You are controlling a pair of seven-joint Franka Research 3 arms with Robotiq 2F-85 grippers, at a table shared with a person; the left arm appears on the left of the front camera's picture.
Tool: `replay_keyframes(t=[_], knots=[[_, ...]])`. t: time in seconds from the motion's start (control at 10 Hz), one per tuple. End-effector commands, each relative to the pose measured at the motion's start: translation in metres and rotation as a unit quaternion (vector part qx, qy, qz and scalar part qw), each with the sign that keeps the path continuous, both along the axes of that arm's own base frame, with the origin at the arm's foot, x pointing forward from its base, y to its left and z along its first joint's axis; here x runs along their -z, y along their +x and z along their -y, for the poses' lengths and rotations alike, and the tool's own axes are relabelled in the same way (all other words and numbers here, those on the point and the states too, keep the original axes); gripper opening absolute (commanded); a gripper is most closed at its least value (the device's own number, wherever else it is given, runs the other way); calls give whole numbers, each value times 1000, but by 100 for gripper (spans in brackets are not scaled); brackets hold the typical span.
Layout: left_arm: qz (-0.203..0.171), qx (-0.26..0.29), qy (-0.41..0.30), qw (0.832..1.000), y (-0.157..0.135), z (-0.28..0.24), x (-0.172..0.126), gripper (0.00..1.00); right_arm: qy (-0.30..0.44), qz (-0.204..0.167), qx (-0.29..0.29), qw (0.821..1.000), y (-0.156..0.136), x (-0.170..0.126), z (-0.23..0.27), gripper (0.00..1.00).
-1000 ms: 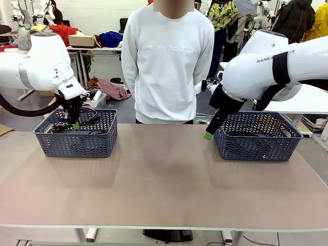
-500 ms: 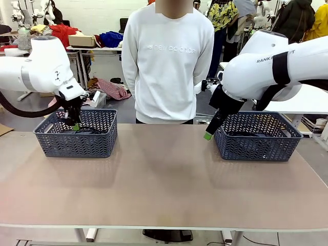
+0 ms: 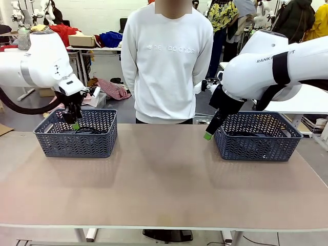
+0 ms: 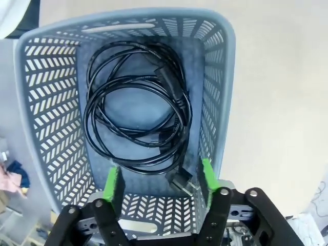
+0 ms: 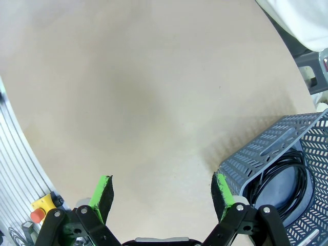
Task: Organize the cables according to human instructions.
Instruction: Pick up a bundle of cables and place it in the basket indicated by the human.
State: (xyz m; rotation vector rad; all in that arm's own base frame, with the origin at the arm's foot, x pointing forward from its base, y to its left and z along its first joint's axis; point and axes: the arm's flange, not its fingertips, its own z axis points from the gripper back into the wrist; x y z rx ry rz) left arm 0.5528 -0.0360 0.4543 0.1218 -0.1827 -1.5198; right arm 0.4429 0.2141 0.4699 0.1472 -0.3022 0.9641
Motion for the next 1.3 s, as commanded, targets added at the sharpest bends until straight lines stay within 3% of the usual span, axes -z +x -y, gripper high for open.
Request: replay_keyframes(t=[0.0,0.1,0.4,0.6,0.7,1.2], knots=[[-16,-2,-18,1000,5,-2,-5,94,0,3,-3,1000,0,-1,0,100],[-23,2,-20,1000,6,-1,-7,100,0,3,-3,1000,0,-1,0,100],[-35,-5,-17,999,8,-1,-10,100,0,3,-3,1000,0,-1,0,100],[-42,-44,-24,998,8,2,-8,100,0,3,-3,1000,0,-1,0,100],[-28,-5,-7,1000,6,1,-7,100,0,3,-3,1000,0,-1,0,100],[-28,-5,-7,1000,6,1,-7,100,0,3,-3,1000,0,-1,0,100]])
